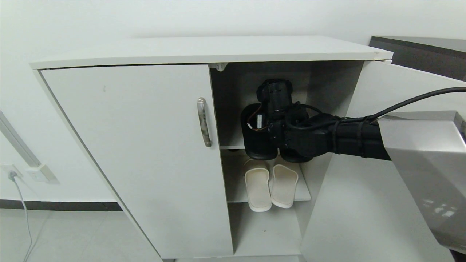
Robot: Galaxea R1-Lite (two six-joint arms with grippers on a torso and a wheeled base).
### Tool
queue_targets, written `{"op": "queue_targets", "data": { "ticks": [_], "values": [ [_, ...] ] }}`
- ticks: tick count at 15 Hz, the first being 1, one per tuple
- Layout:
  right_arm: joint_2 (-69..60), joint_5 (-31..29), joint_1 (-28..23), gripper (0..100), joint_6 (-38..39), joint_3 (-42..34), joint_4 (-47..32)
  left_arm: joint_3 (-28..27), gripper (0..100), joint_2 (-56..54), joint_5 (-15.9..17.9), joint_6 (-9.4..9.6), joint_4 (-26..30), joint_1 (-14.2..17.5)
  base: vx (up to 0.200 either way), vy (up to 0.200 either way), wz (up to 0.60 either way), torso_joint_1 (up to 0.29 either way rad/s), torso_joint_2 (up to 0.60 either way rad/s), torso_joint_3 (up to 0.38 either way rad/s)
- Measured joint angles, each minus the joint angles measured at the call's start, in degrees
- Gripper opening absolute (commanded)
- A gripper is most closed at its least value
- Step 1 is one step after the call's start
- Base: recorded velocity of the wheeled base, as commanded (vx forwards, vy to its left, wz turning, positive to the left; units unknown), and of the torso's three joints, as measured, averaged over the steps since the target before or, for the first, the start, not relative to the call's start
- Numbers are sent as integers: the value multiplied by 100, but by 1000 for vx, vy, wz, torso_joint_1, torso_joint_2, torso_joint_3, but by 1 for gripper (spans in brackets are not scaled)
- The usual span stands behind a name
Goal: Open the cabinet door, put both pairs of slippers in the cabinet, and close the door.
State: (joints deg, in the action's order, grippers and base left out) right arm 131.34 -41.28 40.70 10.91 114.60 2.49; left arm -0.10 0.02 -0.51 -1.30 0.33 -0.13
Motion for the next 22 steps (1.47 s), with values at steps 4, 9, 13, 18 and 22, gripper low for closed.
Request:
{"op": "queue_targets", "data": {
  "ticks": [4, 9, 13, 18, 22],
  "values": [
    [38, 6, -18, 0, 0, 0, -33, 0, 0, 0, 0, 0, 0, -5, 0, 0, 0, 0, 0, 0],
    [41, 6, -20, 100, 0, 0, -93, 0, 0, 0, 0, 0, 0, 0, 0, 0, 0, 0, 0, 0],
    [-50, -13, 4, 100, 9, -123, -105, 0, 0, 0, 0, -6, 0, 0, 0, 0, 0, 0, 0, 0],
    [-607, -51, 193, 100, 57, -1017, -72, 0, 0, 0, -4, -9, 0, 0, 0, 0, 0, 0, 0, 0],
    [-1418, -65, 540, 100, 169, -2277, 163, 0, 0, 2, 0, 5, -6, -5, 0, 0, 0, 0, 0, 0]
  ]
}}
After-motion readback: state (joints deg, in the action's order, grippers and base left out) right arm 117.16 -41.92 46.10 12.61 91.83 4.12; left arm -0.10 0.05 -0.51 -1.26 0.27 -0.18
